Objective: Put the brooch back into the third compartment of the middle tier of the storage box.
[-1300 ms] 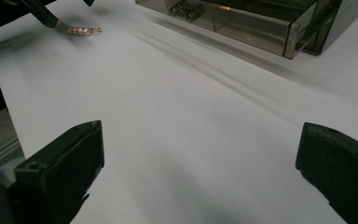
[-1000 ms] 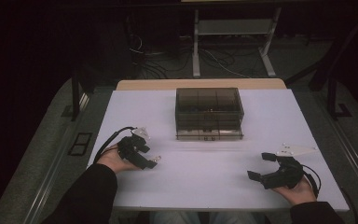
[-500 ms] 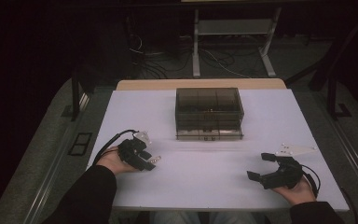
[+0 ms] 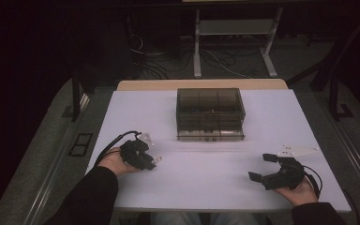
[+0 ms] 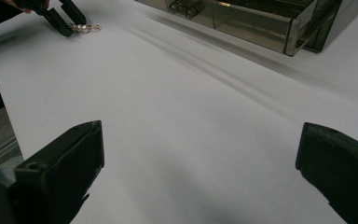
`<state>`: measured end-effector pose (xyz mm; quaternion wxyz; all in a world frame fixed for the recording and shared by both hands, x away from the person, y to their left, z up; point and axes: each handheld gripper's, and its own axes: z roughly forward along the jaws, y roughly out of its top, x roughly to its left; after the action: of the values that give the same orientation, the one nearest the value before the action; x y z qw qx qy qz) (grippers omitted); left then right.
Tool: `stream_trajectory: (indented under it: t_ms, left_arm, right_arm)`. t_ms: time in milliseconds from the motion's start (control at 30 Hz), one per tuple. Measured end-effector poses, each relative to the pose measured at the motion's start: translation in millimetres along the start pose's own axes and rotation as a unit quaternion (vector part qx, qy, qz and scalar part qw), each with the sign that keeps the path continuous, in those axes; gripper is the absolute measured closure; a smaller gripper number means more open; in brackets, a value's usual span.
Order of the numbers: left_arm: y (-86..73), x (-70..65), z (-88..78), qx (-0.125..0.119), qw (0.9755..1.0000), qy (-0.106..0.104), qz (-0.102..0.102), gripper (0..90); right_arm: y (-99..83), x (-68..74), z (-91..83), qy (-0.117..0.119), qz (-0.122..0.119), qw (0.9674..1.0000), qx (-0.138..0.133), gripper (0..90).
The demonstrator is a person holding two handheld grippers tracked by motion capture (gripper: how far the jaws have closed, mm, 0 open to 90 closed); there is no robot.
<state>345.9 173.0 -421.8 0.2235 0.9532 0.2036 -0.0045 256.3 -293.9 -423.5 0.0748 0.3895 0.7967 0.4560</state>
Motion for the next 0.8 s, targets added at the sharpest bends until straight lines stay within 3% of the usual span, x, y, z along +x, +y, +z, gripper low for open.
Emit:
stream_trajectory:
  t_ms: [67,200,600,800]
  left_arm:
    - [0.0,-1.0,0.2,0.001,0.9998,0.008,0.019,66.1]
    - [-0.1,-2.5,0.3,0.004,0.9991,0.026,0.033,75.5]
    - [1.1,-1.0,0.3,0.005,0.9996,0.024,0.012,79.1]
    - [1.5,0.2,-2.0,-0.001,1.0,0.009,0.0,79.0]
  right_arm:
    - [0.0,-0.1,0.1,0.001,-0.001,1.0,0.0,0.7]
    - [-0.2,-2.4,-1.1,0.0,0.004,1.0,-0.003,0.7]
    - [-0.4,-4.3,-2.4,-0.002,0.009,0.9999,-0.004,0.7]
    - [-0.7,-4.7,-3.7,-0.004,0.009,0.9999,-0.007,0.7]
